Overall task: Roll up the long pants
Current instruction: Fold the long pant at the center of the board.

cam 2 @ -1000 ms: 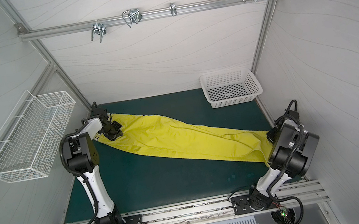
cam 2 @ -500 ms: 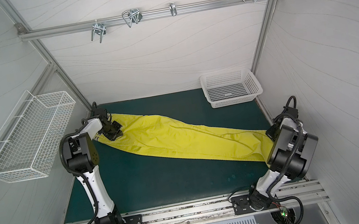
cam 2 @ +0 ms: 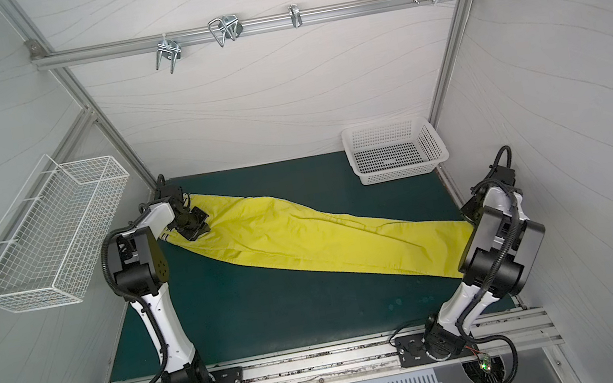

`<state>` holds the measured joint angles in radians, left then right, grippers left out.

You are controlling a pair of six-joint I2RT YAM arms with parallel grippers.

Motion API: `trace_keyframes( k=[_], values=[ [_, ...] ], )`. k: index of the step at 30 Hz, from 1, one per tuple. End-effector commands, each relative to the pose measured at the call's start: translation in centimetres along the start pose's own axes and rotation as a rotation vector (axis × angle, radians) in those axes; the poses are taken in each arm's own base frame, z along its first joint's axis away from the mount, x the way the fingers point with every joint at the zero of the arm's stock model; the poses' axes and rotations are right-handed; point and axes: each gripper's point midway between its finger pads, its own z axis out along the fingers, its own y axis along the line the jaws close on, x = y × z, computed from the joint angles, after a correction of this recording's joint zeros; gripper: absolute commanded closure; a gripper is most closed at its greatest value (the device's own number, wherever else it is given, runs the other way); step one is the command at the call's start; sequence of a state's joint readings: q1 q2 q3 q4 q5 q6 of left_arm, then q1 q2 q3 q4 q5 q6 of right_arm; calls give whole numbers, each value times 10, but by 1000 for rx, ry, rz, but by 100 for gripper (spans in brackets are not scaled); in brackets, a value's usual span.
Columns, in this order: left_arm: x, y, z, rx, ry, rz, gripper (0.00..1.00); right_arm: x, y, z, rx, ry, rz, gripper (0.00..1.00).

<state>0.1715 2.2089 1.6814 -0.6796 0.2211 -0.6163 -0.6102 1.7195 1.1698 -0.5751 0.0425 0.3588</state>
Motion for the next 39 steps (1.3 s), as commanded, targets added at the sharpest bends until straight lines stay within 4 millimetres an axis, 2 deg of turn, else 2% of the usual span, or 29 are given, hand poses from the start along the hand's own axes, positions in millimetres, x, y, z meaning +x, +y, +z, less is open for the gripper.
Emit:
trace_keyframes(
  k=[1, 2, 6, 8, 18, 26, 33, 35, 36, 38, 39],
  values=[
    [6, 34, 8, -107, 26, -19, 100, -2, -8, 3, 15, 1, 22, 52],
    [6, 34, 8, -106, 24, -19, 100, -1, -9, 0, 19, -7, 20, 46],
    [7, 34, 8, -105, 26, -21, 100, 11, -16, -15, 63, -41, -11, 38],
    [6, 33, 8, -100, 25, -22, 100, 21, -17, -17, 55, -27, -13, 33],
    [7, 28, 3, -79, 25, -20, 100, 65, -33, 13, 95, 113, -23, 28],
    [10, 24, -5, -44, 21, -21, 100, 76, -40, 37, 127, 182, -22, 27],
    [12, 22, -2, -30, 32, -27, 100, 83, -39, 47, 117, 225, -32, 27],
    [11, 22, -1, -29, 32, -29, 100, 85, -35, 49, 97, 231, -33, 36],
    [11, 22, -1, -28, 33, -29, 100, 87, -33, 50, 81, 239, -36, 47],
    [10, 21, -2, -24, 31, -31, 100, 89, -29, 53, 69, 253, -47, 90],
    [10, 22, -2, -23, 32, -33, 100, 91, -28, 54, 68, 260, -51, 100]
  ],
)
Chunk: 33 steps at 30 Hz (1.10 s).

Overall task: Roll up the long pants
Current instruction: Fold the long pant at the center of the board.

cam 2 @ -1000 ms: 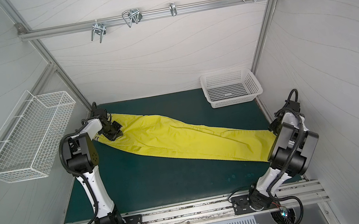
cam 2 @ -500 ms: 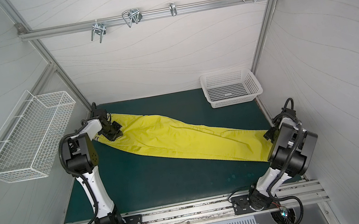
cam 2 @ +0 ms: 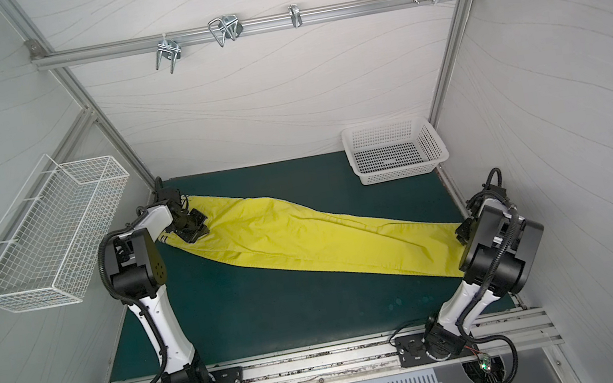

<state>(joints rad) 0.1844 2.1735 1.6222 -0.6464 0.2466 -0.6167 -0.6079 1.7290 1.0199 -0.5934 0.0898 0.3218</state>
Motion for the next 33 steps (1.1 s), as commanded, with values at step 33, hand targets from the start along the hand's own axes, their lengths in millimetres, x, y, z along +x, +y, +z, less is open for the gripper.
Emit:
trace_keyframes(
  k=[33],
  values=[
    [11, 21, -14, -45, 17, -23, 100, -43, -11, -118, -38, -283, 43, 100]
  ],
)
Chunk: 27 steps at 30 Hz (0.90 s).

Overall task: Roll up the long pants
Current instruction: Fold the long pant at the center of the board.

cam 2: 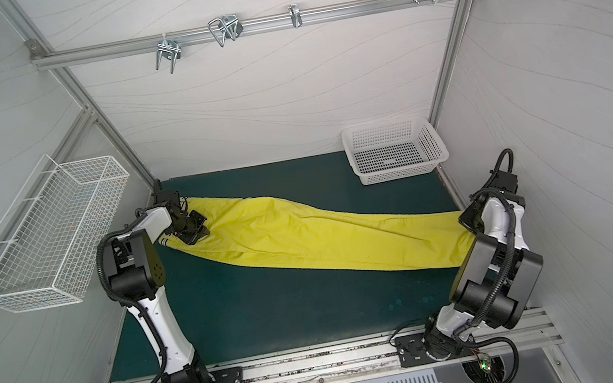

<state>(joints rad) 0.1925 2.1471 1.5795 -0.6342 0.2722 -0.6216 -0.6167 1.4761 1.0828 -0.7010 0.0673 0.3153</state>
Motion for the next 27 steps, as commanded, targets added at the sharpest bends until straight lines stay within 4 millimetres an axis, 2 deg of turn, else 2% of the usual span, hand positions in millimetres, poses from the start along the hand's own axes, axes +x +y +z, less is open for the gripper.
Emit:
trace_keyframes(
  k=[1, 9, 12, 17, 21, 27],
  values=[
    [4, 17, -13, -61, -5, -8, 100, -28, -19, -28, 48, -96, 50, 100],
    [10, 17, -25, -66, -13, 21, 100, -40, -25, -51, 28, -154, 104, 100],
    [19, 15, -21, -71, -5, 37, 100, -45, -18, -59, -2, -161, 100, 100],
    [42, -4, -5, -102, 9, 110, 100, -44, 0, -67, -28, -189, 38, 100],
    [68, -23, 9, -109, 25, 161, 100, -37, 36, -72, -55, -195, -89, 100],
    [107, -43, 24, -123, 35, 224, 100, -12, 113, -99, -144, -229, -303, 100]
  ],
)
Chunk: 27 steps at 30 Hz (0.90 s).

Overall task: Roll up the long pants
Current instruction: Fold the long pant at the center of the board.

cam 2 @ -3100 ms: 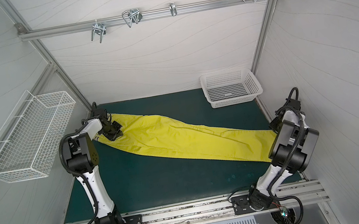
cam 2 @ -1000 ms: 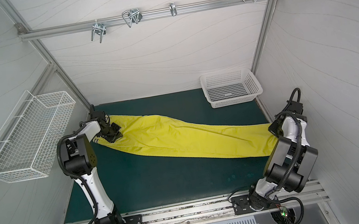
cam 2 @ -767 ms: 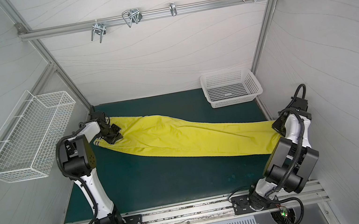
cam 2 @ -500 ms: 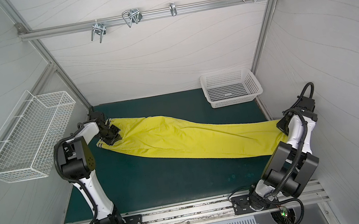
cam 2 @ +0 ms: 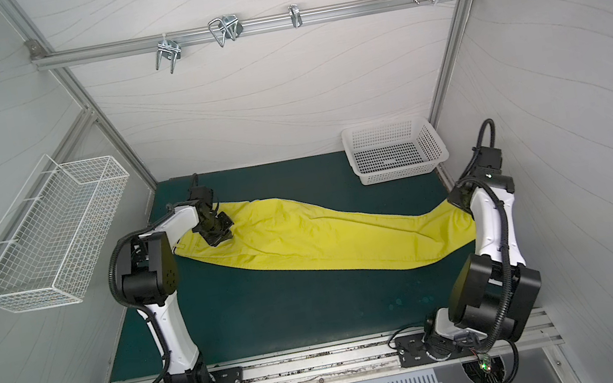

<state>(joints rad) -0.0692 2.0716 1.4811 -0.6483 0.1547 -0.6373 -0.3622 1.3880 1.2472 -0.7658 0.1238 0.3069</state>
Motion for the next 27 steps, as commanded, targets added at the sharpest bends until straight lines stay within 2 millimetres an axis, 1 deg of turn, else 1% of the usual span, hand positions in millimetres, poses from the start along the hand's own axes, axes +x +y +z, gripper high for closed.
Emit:
trace_keyframes(
  k=[1, 4, 7, 9, 12, 15, 19, 22, 24, 27],
  values=[
    [17, -7, 12, -27, 2, 6, 100, -8, 36, -29, -41, -68, -97, 100],
    [34, -17, 18, -46, -3, 40, 100, 1, 78, -43, -151, -62, -149, 100],
    [51, -28, 26, -42, 5, 55, 100, 15, 114, -54, -205, -62, -232, 100],
    [64, -36, 32, -41, 11, 72, 100, 29, 140, -61, -250, -51, -285, 100],
    [84, -48, 40, -55, 14, 110, 100, 45, 169, -70, -277, -59, -370, 100],
    [106, -64, 50, -57, 24, 147, 100, 47, 183, -82, -304, -66, -414, 100],
    [135, -87, 62, -53, 33, 196, 100, 42, 190, -102, -353, -95, -434, 100],
    [159, -109, 70, -52, 42, 247, 100, 39, 192, -111, -369, -110, -460, 100],
    [179, -127, 75, -35, 52, 283, 100, 40, 196, -116, -395, -109, -477, 100],
    [206, -150, 78, -24, 65, 340, 100, 46, 208, -122, -450, -102, -500, 100]
  ],
)
